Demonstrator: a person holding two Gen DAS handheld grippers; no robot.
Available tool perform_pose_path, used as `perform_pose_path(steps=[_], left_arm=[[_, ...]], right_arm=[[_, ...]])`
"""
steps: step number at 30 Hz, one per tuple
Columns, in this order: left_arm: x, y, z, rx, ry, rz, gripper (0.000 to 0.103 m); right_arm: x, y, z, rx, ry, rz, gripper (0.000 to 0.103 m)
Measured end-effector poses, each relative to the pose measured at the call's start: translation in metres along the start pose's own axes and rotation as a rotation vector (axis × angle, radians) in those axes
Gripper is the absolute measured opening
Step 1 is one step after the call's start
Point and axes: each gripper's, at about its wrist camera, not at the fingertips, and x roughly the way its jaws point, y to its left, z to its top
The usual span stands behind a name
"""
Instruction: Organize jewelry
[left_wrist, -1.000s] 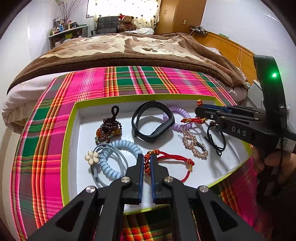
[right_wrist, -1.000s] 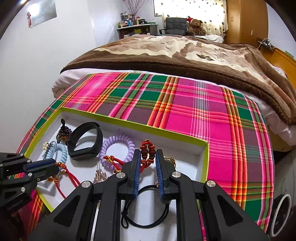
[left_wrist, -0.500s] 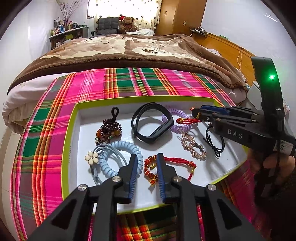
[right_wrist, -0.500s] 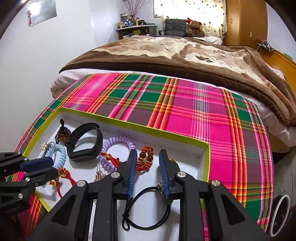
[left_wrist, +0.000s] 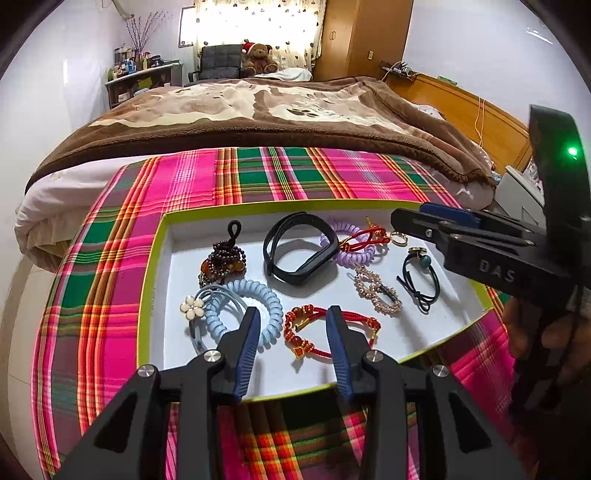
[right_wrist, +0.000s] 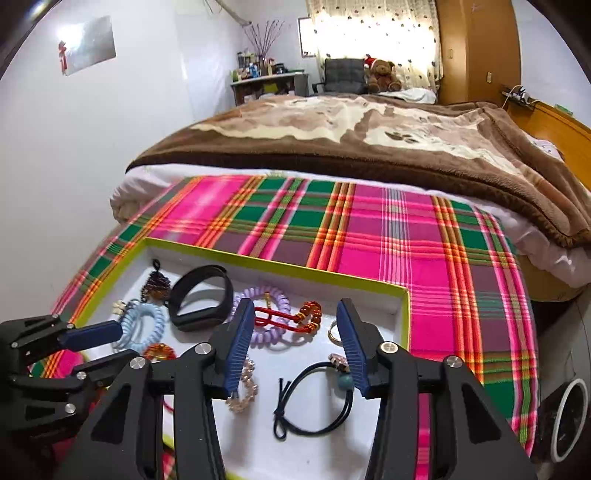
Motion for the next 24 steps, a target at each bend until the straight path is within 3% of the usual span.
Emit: perform_pose_path(steps=[9,15,24], left_arm=[[-0.021,0.001,-0.007,-0.04,-0.034,0.019,0.045],[-0.036,-0.002,-0.014,-0.056,-0.089,0.107,0.052],[-0.048,-0.01,-0.023,-0.042,-0.145,0.211,0.052]], right_arm=[[-0.029,0.011,-0.013,0.035,-0.049,-0.031,0.047],[-0.054,0.019,-0.032,0.073,-0.107,-0.087,0.047],[-0.077,0.032,-0.058,0.104,-0.134,-0.156,0.047]])
